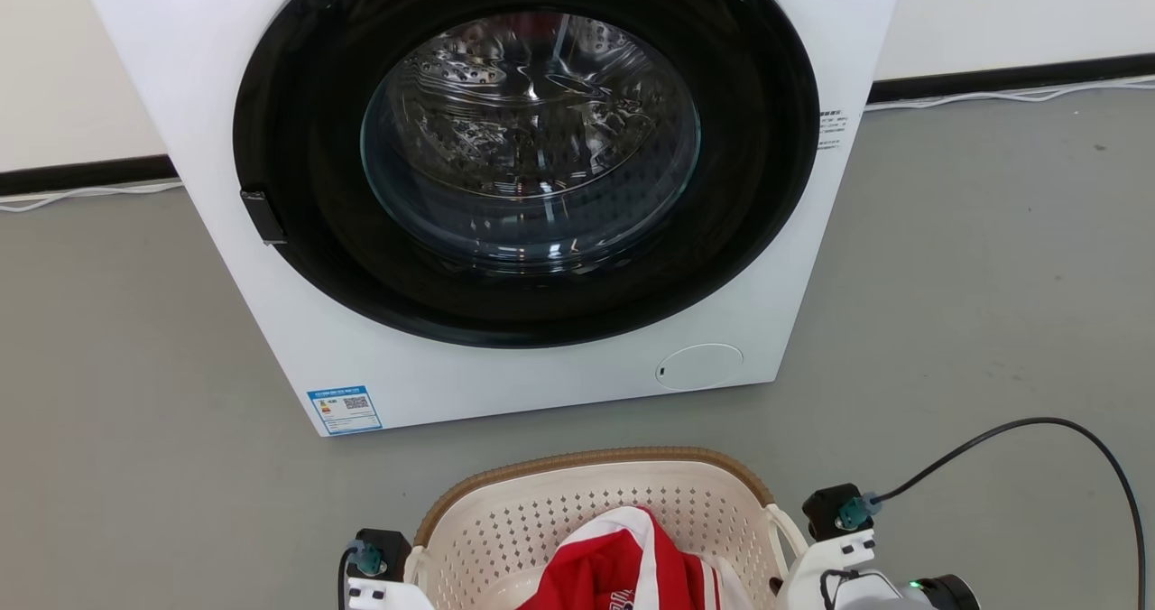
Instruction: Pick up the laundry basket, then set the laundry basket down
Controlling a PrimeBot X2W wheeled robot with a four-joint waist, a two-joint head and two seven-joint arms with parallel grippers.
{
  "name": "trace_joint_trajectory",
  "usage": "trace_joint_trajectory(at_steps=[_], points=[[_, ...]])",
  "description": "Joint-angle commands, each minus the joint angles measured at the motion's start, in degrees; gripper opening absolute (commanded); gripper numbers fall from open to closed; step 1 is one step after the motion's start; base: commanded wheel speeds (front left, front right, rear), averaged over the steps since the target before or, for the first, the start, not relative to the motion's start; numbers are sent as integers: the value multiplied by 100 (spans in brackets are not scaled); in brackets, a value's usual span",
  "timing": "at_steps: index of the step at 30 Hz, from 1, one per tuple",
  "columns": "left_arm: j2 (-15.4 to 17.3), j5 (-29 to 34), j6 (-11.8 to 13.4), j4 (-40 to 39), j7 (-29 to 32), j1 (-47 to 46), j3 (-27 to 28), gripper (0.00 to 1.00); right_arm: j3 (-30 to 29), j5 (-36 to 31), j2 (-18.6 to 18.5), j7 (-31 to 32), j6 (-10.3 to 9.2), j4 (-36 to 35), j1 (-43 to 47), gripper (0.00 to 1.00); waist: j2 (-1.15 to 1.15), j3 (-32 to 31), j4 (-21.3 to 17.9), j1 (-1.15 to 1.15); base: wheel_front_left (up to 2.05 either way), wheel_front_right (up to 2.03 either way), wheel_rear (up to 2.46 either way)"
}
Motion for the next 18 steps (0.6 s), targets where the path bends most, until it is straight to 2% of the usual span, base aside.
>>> trace_joint_trajectory(at_steps=[1,18], points=[[75,28,-28,-91,-86,-243,49,0,114,-15,90,-131,102,-101,-164,0,0,5,0,0,0,0,0],[75,-91,-2,-59,-139,-310,-78,0,354,220,94,-186,102,-76,-221,0,0,85,-2,0,0,0,0]])
